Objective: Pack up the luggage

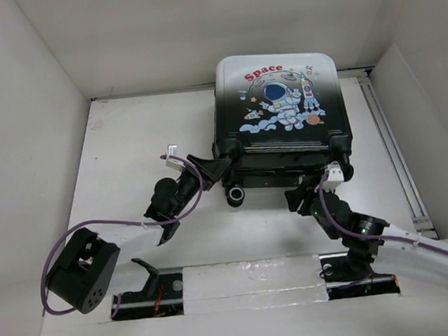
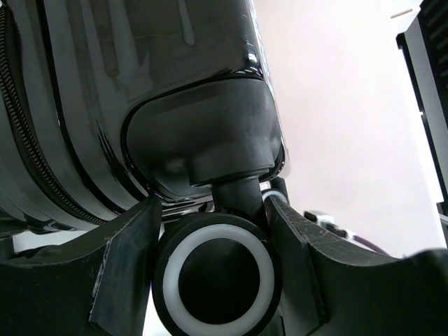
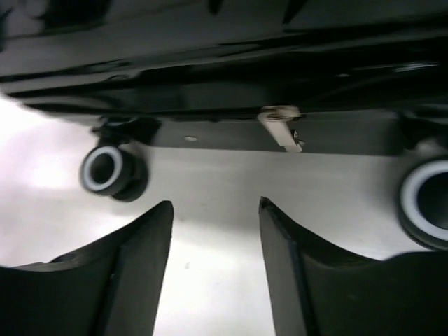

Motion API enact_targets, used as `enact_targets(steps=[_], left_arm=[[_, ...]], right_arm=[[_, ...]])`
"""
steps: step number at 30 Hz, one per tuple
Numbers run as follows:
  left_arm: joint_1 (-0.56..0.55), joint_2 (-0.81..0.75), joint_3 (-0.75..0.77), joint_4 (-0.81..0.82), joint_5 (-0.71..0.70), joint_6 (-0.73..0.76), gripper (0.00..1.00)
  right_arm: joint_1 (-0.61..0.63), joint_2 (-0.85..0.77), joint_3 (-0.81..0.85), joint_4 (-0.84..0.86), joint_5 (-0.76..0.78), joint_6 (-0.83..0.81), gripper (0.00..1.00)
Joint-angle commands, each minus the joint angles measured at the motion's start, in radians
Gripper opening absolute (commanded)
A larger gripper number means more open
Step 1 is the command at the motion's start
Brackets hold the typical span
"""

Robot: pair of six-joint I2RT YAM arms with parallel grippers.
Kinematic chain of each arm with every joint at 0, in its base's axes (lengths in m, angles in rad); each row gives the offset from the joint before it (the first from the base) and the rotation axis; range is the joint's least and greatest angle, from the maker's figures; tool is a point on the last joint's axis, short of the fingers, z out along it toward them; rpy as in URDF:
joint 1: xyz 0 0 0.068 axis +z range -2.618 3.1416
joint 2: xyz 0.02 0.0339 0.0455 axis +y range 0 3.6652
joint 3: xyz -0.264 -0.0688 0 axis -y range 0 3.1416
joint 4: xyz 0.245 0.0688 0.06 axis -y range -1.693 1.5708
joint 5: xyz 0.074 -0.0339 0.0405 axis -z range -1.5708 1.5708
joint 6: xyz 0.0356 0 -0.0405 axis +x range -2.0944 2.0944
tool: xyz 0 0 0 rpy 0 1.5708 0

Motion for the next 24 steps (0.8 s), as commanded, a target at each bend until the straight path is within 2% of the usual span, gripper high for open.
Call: enact_targets(steps=[1,3,6,10,13,17,21,24], left_arm=[[-0.001,0.015,0.053,0.074,0.046,0.016,0.00],[-0.001,0.015,0.053,0.074,0.057,0.016,0.00],[-0.001,0.015,0.062,0.074,0.057,0.016,0.00],[-0.001,0.026,0.072,0.083,0.075,0.016,0.00],[-0.001,0.037,0.072,0.092,0.075,0.007,0.00],[-0.001,0.067,0.072,0.111,0.096,0.007,0.00],[-0.001,0.086,0.072,0.137,0.106,-0.013,0.00],[-0.001,0.095,0.072,0.137,0.106,-0.013,0.00]], right_arm=[[-0.061,-0.012,0.009,-0.094,0.025,0.072,0.59],[-0.128,0.019,0.034,-0.094,0.015,0.054,0.60],[-0.203,0.086,0.063,0.013,-0.030,-0.052,0.62],[-0.328,0.173,0.074,0.110,-0.157,-0.145,0.62],[-0.338,0.174,0.028,0.262,-0.227,-0.224,0.57],[-0.339,0.161,0.025,0.320,-0.335,-0.331,0.55],[-0.339,0.161,0.035,0.333,-0.331,-0.365,0.55],[-0.349,0.173,0.035,0.333,-0.330,-0.365,0.44]])
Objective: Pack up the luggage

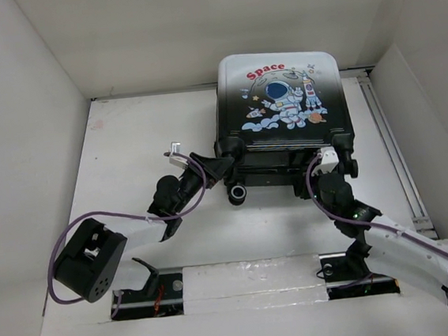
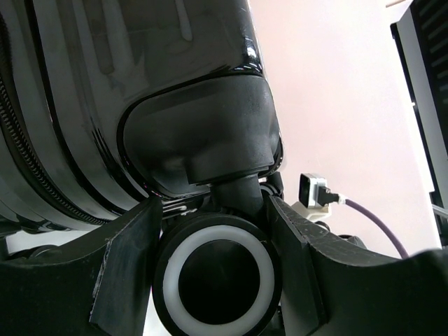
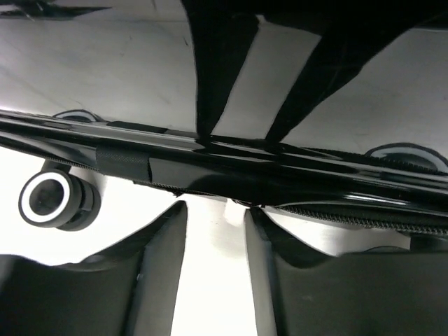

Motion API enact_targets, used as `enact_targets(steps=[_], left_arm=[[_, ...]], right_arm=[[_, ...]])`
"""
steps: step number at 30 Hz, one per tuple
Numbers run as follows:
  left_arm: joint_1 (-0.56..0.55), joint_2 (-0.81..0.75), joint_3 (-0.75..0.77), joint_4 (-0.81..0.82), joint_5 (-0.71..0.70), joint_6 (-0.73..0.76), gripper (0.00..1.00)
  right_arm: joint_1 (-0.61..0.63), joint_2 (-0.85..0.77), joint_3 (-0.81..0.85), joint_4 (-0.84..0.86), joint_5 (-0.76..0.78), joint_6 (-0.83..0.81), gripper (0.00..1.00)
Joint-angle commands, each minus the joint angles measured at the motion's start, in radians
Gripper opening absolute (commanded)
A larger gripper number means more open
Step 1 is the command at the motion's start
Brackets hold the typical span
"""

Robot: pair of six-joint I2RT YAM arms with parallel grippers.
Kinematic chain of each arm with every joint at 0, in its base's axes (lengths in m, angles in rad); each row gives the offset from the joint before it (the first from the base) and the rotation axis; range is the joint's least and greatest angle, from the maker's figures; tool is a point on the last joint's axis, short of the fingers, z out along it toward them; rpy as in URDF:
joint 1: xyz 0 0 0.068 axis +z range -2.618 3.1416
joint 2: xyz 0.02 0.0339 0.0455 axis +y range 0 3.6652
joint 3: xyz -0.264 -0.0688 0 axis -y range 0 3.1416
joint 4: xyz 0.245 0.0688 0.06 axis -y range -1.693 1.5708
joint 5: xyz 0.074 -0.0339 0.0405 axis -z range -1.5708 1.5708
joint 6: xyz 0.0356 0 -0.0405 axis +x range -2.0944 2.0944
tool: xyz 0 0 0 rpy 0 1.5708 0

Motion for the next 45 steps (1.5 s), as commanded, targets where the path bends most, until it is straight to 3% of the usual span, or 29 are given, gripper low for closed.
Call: enact_targets(steps=[1,4,8,18,21,22,23,26,30,34,40,45], left_arm=[[-0.008,0.016,0.049,0.067,0.059,0.000,0.00],[-0.008,0.016,0.049,0.076,0.059,0.000,0.00],[-0.008,-0.004,0.049,0.067,0.059,0.000,0.00],[-0.008,-0.035,0.049,0.058,0.059,0.000,0.00],[-0.008,-0.035,0.049,0.046,0.059,0.000,0.00],[-0.008,-0.045,0.049,0.046,0.059,0.010,0.00],[-0.008,-0.045,0.049,0.036,0.059,0.011,0.00],[-0.008,-0.045,0.049,0.036,0.059,0.011,0.00],[-0.008,-0.055,0.049,0.036,0.059,0.011,0.00],[-0.008,-0.065,0.040,0.036,0.059,0.011,0.00],[-0.008,-0.084,0.040,0.016,0.059,0.011,0.00],[-0.017,-0.084,0.049,0.007,0.059,0.020,0.00]], right_arm=[[-0.009,0.001,0.014,0.117,-0.021,-0.033,0.41],[-0.009,0.024,0.014,0.126,0.003,-0.001,0.27],[-0.009,0.024,0.014,0.136,0.043,0.019,0.00],[0.032,0.070,-0.035,0.257,-0.059,0.018,0.00],[0.074,0.045,-0.035,0.168,0.077,0.055,0.01],[0.074,0.026,-0.035,0.154,0.092,0.055,0.12],[0.074,-0.020,-0.045,0.137,0.106,0.064,0.36],[0.024,-0.070,-0.046,0.116,0.093,0.053,0.59],[-0.004,-0.045,-0.019,0.116,0.053,0.023,0.59],[-0.037,-0.005,-0.019,0.169,0.030,-0.007,0.50],[-0.067,0.041,-0.029,0.244,-0.012,-0.016,0.47],[-0.078,0.116,-0.029,0.335,-0.045,-0.025,0.34]])
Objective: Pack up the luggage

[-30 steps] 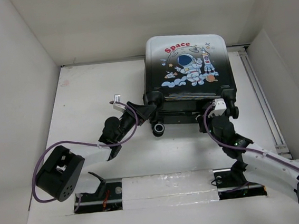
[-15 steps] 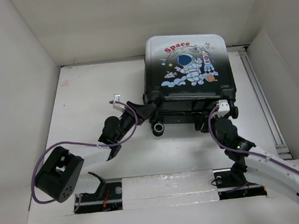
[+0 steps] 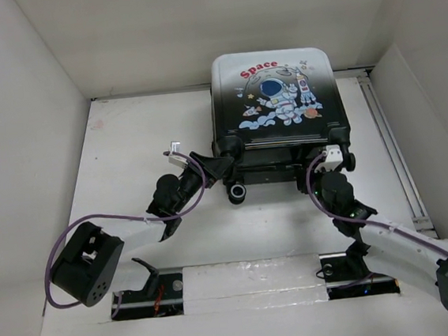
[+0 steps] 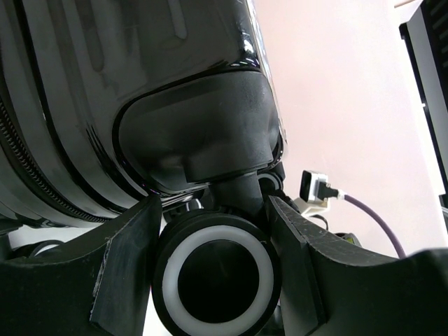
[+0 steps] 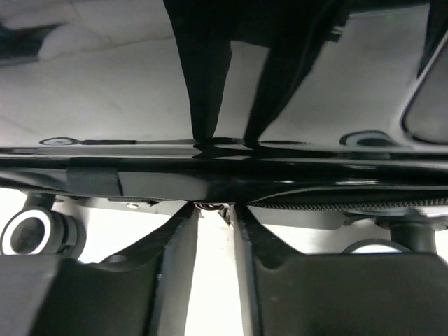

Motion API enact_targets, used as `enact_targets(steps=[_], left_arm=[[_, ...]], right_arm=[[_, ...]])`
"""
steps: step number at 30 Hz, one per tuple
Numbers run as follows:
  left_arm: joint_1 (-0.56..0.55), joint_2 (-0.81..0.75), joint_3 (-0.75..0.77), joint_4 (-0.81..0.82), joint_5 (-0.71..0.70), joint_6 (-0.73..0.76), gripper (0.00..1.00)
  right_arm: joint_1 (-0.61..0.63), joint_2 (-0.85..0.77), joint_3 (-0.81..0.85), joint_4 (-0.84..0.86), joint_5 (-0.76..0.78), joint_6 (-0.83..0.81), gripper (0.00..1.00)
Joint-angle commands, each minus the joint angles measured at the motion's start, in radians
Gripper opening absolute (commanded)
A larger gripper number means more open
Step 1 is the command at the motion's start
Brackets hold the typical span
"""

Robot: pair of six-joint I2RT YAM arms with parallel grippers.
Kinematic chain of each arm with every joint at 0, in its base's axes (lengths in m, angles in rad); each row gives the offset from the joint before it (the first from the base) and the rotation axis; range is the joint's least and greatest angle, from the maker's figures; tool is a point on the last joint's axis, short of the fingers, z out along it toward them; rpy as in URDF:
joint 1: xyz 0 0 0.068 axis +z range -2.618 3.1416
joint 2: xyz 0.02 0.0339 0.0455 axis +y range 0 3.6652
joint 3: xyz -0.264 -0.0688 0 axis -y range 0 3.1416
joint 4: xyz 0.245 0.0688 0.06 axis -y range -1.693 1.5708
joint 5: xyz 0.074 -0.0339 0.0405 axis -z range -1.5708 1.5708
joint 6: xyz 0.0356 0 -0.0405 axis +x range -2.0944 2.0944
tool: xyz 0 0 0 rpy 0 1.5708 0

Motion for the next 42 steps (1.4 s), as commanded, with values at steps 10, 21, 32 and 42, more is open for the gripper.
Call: enact_targets(steps=[10,21,32,42], left_arm=[[-0.026,-0.064,0.038,0.055,0.059,0.006,0.00],[-0.046,0.019,0.098,0.119,0.105,-0.020,0.00],[-0.046,-0.039,0.118,0.109,0.148,-0.065,0.00],[0.087,-0.139,0.038,0.056,0.099,-0.031,0.00]], right_arm=[[-0.012,0.110,0.014,0.279,-0.115,-0.014,0.00],[0.391,0.496,0.060,0.556,-0.227,0.018,0.00],[0.544,0.656,0.199,0.650,-0.228,0.007,0.00],[0.378,0.048,-0.032,0.050,0.184,0.181,0.32]])
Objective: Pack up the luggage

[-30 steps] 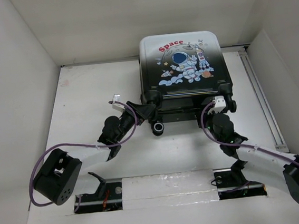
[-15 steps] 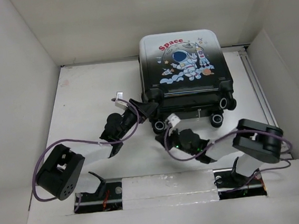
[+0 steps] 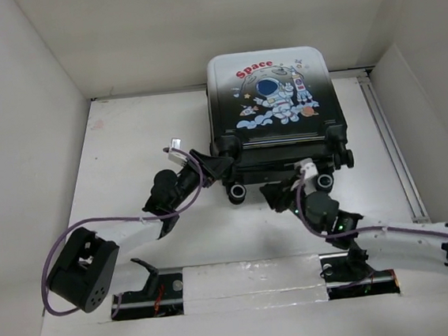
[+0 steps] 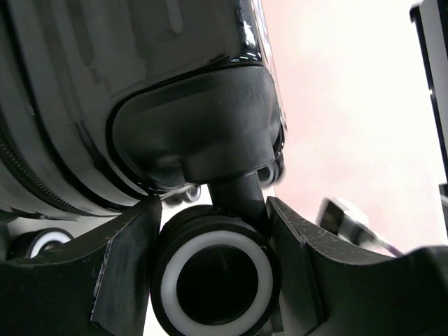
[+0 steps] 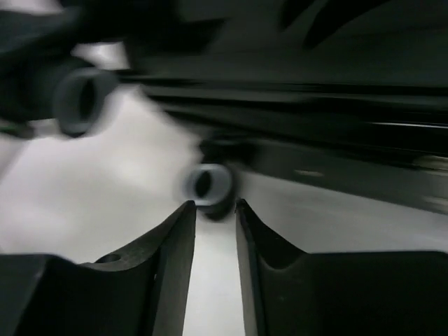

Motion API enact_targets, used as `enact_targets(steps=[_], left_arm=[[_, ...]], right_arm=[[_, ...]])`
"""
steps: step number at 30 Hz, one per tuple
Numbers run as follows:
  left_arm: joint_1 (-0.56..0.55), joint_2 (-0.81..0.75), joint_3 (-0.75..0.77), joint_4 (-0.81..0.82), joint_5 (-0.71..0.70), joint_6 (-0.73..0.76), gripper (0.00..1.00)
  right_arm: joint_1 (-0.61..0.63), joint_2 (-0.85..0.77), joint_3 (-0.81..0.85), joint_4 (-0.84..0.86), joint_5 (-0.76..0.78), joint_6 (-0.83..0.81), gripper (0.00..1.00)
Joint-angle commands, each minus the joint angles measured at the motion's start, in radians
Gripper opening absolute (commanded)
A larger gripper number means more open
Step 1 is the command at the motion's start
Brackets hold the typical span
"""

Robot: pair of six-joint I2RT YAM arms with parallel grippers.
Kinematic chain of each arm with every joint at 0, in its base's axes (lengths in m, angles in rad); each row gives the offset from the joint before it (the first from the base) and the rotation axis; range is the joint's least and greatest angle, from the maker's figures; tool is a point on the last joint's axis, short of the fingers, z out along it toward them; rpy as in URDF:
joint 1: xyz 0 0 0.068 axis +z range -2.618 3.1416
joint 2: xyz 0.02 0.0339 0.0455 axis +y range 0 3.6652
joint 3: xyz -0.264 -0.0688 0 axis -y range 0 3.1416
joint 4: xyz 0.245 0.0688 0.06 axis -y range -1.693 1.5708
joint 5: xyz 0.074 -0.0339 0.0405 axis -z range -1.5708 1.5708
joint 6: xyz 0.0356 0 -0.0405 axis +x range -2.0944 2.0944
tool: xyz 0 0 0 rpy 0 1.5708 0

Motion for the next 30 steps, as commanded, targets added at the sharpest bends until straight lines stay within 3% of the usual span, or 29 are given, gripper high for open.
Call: enact_targets(steps=[1,4,8,11,18,21,27,30], left_arm=[[0.068,-0.121,-0.004,0.168,0.017,-0.024,0.00],[0.113,-0.147,-0.013,0.154,0.017,-0.024,0.00],[0.141,-0.168,-0.013,0.134,0.017,-0.024,0.00],[0.141,-0.179,-0.004,0.103,0.017,-0.013,0.00],[0.141,-0.170,-0.004,0.122,0.037,-0.013,0.00],[0.141,-0.161,-0.013,0.122,0.046,-0.013,0.00],[0.130,-0.152,-0.013,0.131,0.046,-0.013,0.00],[0.111,-0.142,-0.013,0.131,0.046,-0.013,0.00]], right_arm=[[-0.123,-0.140,-0.083,-0.230,0.091,0.071,0.37],[-0.238,-0.214,-0.083,-0.297,0.044,0.071,0.48],[-0.335,-0.224,-0.072,-0.314,-0.011,0.051,0.56],[-0.408,-0.132,-0.040,-0.207,-0.207,-0.048,0.60],[-0.408,0.005,-0.028,-0.060,-0.297,-0.124,0.62],[-0.408,0.028,-0.028,-0.023,-0.297,-0.135,0.54],[-0.390,0.049,-0.016,0.025,-0.213,-0.135,0.51],[-0.390,0.068,-0.016,0.064,-0.190,-0.121,0.18]])
